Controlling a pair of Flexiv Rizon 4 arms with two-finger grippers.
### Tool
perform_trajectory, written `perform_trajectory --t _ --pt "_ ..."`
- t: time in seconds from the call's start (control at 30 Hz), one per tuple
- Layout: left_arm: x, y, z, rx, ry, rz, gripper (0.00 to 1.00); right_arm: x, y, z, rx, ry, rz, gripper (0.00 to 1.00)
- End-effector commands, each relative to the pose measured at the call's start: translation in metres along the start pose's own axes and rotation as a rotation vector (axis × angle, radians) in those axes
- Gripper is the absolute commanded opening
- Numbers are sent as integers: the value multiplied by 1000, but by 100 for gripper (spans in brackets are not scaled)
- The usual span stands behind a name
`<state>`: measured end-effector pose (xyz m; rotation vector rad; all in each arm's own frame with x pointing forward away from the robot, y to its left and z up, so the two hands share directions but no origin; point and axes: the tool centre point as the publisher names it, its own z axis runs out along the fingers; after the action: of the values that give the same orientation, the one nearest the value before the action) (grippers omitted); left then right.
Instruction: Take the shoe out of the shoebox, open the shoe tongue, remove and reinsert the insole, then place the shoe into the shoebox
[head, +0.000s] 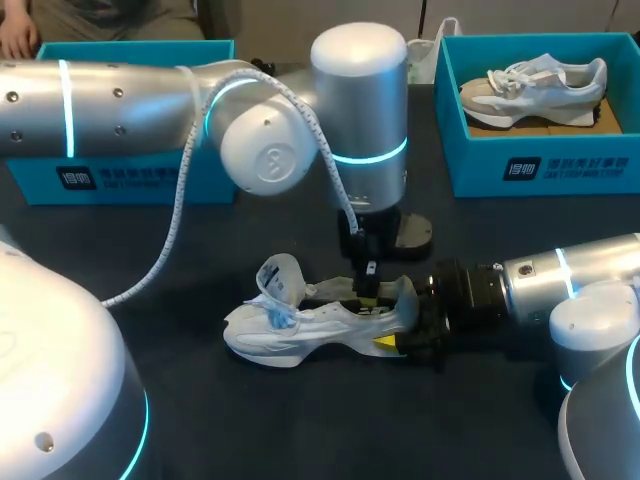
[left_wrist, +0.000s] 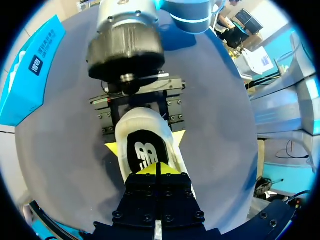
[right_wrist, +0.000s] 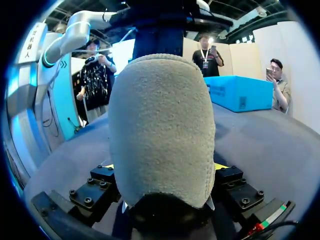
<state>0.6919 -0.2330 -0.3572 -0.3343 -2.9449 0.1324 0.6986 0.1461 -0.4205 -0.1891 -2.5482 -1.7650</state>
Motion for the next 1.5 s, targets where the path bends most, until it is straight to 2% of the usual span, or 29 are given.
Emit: perform_trajectory --t 0.03,0.7,0.97,1.03,1.07,1.3,1.5 --pt "-6 -7 17 -18 16 1 0 1 1 1 5 0 1 0" --pt "14 43 28 -65 -20 -68 0 1 1 1 5 0 1 0" --pt "22 50 32 -71 0 -66 0 1 1 1 5 0 1 0" --pt "23 50 33 -67 -4 -60 26 1 1 1 5 0 1 0" --pt "24 50 34 -66 -8 -61 31 1 1 1 5 0 1 0" --pt "22 50 46 -65 -53 -68 38 1 1 1 5 0 1 0" --pt "18 49 58 -74 -111 -77 37 1 1 1 5 0 1 0"
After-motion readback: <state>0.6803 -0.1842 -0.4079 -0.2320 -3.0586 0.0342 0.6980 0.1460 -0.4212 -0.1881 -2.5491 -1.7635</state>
